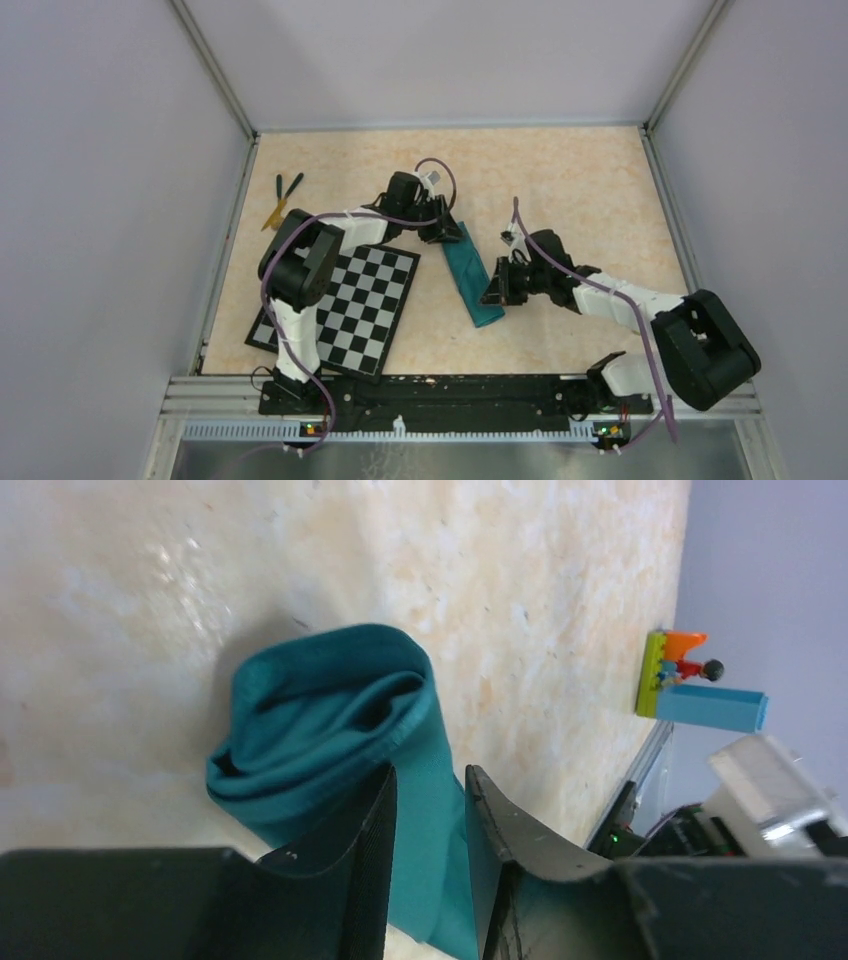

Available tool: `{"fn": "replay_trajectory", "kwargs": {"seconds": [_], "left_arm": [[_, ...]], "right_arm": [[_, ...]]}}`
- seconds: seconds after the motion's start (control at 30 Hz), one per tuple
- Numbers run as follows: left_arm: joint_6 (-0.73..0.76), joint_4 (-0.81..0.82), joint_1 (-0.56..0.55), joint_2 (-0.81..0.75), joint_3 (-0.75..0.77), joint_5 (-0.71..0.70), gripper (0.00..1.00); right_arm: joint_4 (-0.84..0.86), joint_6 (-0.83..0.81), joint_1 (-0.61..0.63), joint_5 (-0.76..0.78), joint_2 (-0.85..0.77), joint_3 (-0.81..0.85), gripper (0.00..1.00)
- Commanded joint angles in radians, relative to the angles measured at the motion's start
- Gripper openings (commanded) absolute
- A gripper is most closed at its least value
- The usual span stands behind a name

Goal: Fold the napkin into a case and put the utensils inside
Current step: Smooth out the smaller rectangle-folded napkin at the center of the board.

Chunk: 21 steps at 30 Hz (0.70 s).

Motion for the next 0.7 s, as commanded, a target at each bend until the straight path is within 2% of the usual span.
{"fn": "replay_trajectory", "kwargs": {"seconds": [0.0,0.13,0.33,0.5,0.67], "left_arm": [[0.003,0.057,0.005,0.077,0.081,-0.049,0.36],[0.036,0.018,0.006,0.129,0.149,-0.069,0.37],[0.066,-0.024,0.006,0.044,0.179,-0.027,0.48],[0.045,-0.025,0.013,0.085,0.188,-0.006,0.49],[0.049,-0.055,0.017,0.209,0.240,-0.010,0.46]], "right_arm": [[0.055,-0.011,0.004,0.066,0.047,-0.057,0.05],[-0.045,-0.067,0.005,0.267,0.077,-0.059,0.02],[-0.176,-0.086,0.028,0.222,-0.045,0.037,0.03],[-0.052,-0.010,0.028,0.118,-0.029,0.019,0.05],[0.000,0.011,0.028,0.195,0.023,-0.032,0.05]]}}
